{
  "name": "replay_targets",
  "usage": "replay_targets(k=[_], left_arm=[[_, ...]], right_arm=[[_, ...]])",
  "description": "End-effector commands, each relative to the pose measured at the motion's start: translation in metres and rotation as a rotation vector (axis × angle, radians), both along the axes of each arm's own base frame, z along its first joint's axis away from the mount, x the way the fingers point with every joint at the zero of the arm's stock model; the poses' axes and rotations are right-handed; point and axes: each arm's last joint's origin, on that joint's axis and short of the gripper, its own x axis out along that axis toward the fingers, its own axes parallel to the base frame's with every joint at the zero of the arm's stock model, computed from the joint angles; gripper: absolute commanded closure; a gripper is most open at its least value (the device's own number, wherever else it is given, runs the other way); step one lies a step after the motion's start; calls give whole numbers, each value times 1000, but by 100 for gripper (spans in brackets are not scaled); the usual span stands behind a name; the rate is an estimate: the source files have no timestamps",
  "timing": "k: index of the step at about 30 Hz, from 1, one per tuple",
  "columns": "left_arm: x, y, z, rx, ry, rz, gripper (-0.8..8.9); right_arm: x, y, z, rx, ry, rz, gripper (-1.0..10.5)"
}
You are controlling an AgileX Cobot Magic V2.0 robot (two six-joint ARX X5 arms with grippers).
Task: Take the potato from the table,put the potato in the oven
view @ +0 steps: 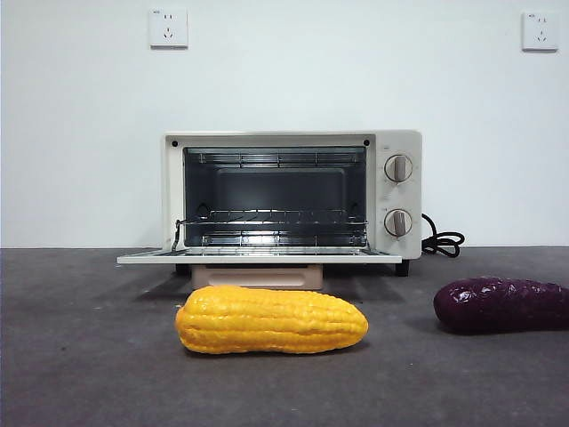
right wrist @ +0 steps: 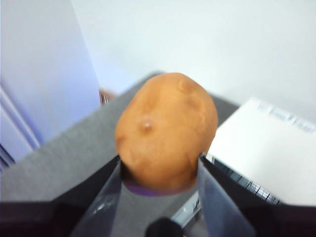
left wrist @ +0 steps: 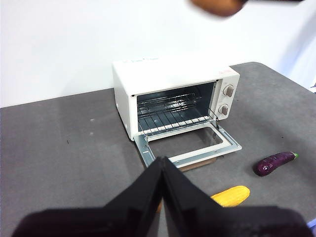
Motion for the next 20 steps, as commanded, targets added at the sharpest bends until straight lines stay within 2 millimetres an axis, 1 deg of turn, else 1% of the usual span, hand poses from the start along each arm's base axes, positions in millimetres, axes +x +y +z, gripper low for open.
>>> replay_targets(k=[1, 5, 9, 12, 16, 18, 20], left_arm=[[-2, 1, -1, 7, -12, 2, 819], [-2, 1, -1, 7, -11, 2, 819], [-1, 1, -1, 7, -10, 2, 820], [-1, 1, -1, 2, -8, 3, 820], [-1, 1, -1, -1, -7, 4, 820], [-1, 1, -1, -9, -5, 6, 819], [-1, 1, -1, -15, -2, 8, 819]], right_arm=[[-20, -15, 8, -31, 35, 8, 766], [-40, -30, 8, -85, 93, 9, 766], [-56, -46, 1, -137, 143, -4, 766], [-64, -57, -8, -175, 176, -44, 766], [-72, -71, -27, -239, 228, -106, 767], [-75, -76, -41, -283, 250, -163, 767], [-76, -80, -59, -337, 278, -222, 767]])
